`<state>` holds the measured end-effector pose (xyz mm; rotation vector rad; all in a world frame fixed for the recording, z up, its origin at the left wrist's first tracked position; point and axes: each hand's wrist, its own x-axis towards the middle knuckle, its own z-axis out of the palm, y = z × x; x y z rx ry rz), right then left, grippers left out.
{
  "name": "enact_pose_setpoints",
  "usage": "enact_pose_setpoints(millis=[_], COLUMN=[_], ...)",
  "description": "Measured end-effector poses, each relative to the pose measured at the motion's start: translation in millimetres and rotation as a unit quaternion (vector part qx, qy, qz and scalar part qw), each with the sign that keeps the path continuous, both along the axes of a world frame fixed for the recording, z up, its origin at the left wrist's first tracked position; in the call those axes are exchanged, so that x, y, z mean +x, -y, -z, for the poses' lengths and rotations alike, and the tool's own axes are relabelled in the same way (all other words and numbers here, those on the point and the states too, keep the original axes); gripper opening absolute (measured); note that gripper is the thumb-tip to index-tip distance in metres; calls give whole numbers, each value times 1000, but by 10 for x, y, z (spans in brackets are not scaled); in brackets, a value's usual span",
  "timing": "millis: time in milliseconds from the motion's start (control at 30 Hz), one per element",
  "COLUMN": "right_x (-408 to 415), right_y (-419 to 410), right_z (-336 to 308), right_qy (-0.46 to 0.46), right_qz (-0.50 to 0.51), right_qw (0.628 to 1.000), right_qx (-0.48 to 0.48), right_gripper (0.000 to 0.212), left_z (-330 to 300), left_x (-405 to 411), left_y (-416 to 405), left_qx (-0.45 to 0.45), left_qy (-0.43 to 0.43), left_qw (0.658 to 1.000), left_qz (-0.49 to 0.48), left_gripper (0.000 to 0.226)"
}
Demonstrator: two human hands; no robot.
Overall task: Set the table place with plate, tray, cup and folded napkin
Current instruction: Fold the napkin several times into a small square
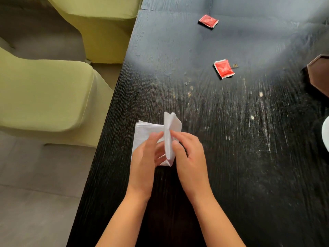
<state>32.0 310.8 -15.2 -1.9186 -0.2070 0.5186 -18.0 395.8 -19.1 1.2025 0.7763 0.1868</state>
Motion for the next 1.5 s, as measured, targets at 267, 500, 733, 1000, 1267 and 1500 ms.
enact_pose_setpoints(millis=[267, 500, 733, 1000, 1267, 1500], right_x=[-103, -41, -20, -16, -4, 81], right_y=[-177, -228, -205, -246, -258, -150], right_z=[212, 626, 813, 852, 836, 734], right_qy=[119, 250, 279, 315, 308, 295], right_qz=[-100, -265, -275, -266, -281, -328], right_qw=[987, 896, 863, 836, 826, 812], right_qx=[-29, -253, -321, -362, -379, -381], right_gripper=[47, 57, 60, 58, 59, 60], left_z=[92, 386, 747, 870, 845, 755], left_x=[-202, -370, -234, -181, -164, -263], left_y=[-354, -463, -609, -617, -644, -793], left_qx=[203, 494, 606, 647, 655, 644], left_qy=[-62, -171, -110, -163, -188, -169], left_qw=[977, 853, 744, 691, 663, 641], left_qz=[-12, 5, 259, 279, 310, 382], left_gripper=[42, 39, 55, 55, 55, 57])
